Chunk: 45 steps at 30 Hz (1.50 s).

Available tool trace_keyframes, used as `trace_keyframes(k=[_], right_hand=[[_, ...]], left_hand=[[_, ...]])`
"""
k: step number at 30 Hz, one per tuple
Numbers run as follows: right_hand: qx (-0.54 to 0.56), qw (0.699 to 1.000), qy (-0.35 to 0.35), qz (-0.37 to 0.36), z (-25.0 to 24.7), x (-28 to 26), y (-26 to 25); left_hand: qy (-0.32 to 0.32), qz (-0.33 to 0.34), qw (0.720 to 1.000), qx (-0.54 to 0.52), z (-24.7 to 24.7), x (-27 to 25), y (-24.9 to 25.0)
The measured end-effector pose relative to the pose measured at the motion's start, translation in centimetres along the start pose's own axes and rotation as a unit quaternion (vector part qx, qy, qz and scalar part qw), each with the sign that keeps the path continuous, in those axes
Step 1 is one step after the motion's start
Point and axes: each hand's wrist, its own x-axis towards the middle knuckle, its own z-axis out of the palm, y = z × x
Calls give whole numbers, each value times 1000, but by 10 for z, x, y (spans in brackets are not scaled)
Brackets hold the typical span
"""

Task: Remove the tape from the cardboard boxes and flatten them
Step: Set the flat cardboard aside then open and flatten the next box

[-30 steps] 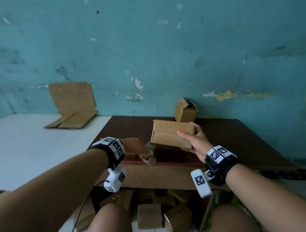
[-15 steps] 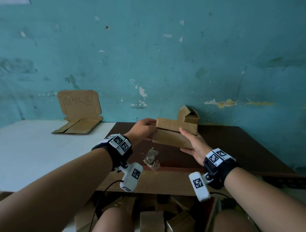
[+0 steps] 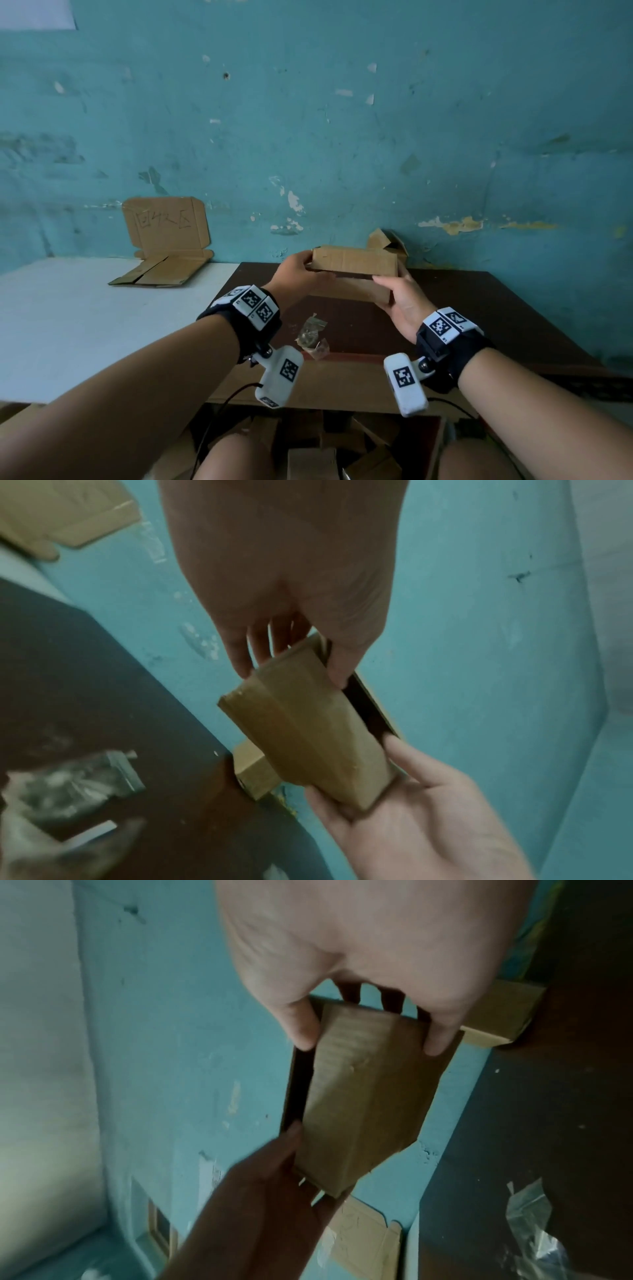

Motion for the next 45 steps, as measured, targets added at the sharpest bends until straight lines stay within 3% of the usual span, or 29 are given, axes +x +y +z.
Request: trace_keyframes(k=[3,7,13,16,21,27,36,41,45], right_hand=[[-12,999,28,-9,8,1,-1],[-90,990,91,-52,10,0,-1],[-159,973,156,-67,15,-1,3],[-192,968,149,-61,13,0,2],[-221,964,132,-64,12,-2,-1],[-217,972,72,-50,12,-5,-6],[-106,994,-26,5,-6,-7,-11],[-75,997,-33,12,-10,-2,-14],[-29,996,-83,22,-15,-6,-16]], left_hand=[[47,-13,998,-44,9,0,5],[25,-13,998,-61,15,-3,9],[152,13,987,44,28,-10,9],[168,19,982,83,26,-13,11],[143,17,983,110,23,-12,14],[86,-10,996,16,14,-14,9],[45,-34,995,-78,6,-21,4],[0,-43,991,-129,2,-22,3],[-33,-76,981,-178,-2,-24,3]])
